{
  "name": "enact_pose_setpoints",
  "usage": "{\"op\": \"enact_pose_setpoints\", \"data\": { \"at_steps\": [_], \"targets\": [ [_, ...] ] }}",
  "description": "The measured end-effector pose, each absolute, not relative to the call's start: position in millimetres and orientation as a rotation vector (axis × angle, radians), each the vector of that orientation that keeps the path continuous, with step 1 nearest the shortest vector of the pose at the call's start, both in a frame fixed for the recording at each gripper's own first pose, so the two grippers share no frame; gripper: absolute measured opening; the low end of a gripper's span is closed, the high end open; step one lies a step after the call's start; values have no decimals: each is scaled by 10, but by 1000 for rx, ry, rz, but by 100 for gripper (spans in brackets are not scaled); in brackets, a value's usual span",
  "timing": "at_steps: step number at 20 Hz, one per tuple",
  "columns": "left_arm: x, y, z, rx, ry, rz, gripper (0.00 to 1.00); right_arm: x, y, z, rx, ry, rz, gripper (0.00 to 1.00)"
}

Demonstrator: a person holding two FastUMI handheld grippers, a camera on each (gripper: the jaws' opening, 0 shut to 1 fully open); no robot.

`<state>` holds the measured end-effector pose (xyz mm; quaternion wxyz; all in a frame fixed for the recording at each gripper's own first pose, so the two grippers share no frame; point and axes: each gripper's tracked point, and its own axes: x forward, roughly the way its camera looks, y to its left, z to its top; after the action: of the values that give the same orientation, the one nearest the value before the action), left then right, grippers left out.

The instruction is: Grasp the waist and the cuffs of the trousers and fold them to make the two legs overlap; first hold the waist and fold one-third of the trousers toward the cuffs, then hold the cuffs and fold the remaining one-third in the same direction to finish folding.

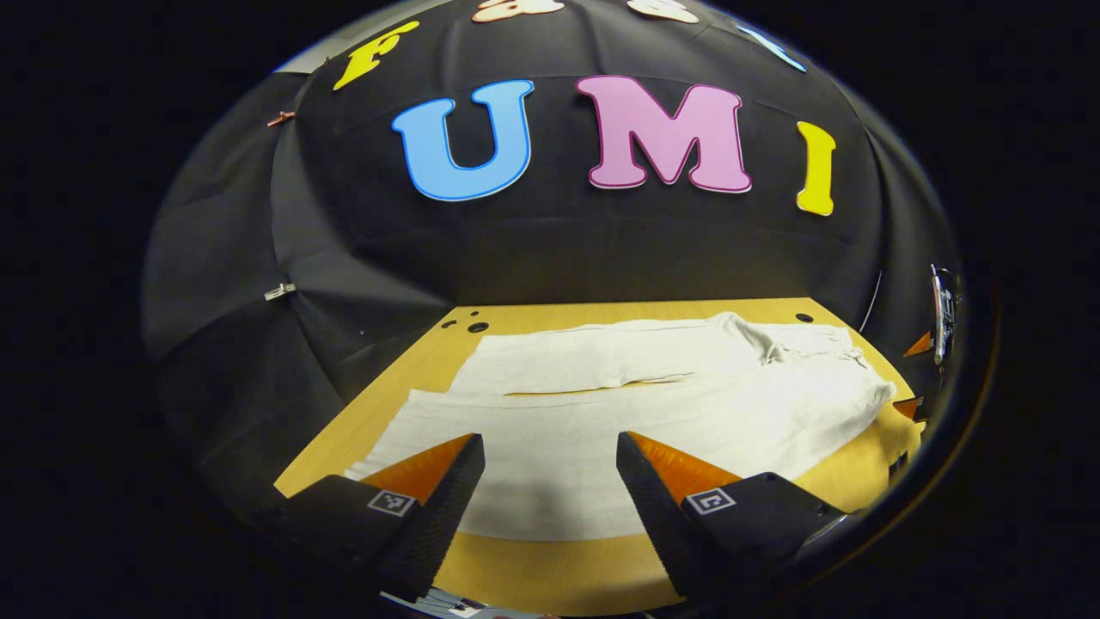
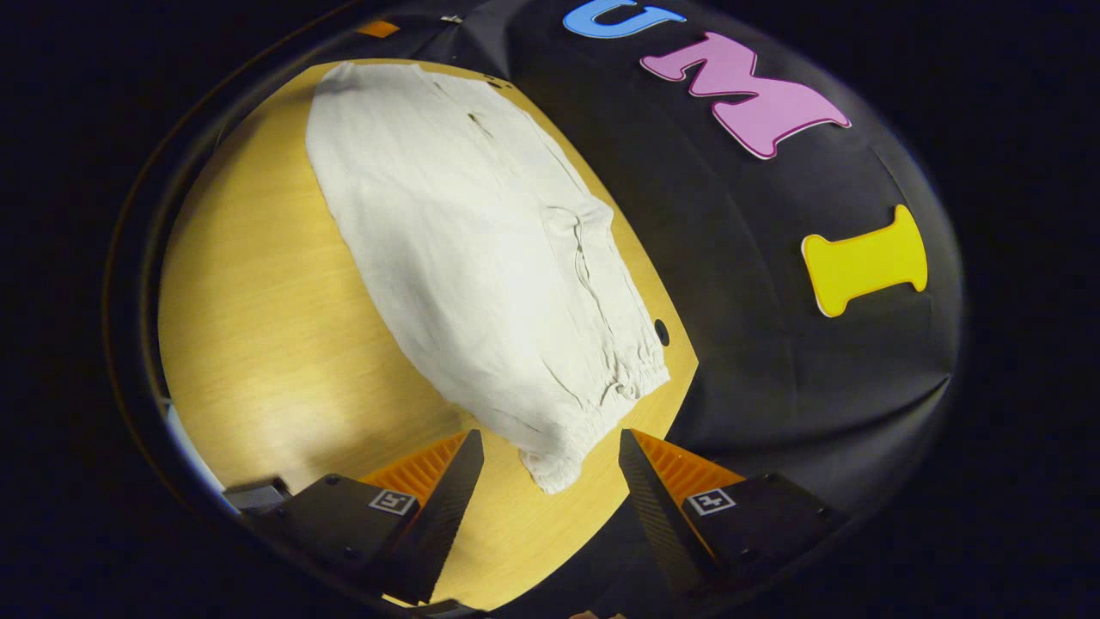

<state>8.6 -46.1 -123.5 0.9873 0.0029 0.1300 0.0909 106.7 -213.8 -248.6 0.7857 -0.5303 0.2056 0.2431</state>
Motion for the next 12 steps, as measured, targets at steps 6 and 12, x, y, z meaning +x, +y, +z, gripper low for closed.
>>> {"op": "enact_pose_setpoints", "data": {
  "at_steps": [6,12],
  "targets": [
    [-141,-226,-1443,1,321,250,98,1341,-2543,-2856,-1307,562,519,98],
    [-280,-133,-1511,-24,352,282,98,1572,-2500,-2908,-1339,546,499,90]
  ]
}}
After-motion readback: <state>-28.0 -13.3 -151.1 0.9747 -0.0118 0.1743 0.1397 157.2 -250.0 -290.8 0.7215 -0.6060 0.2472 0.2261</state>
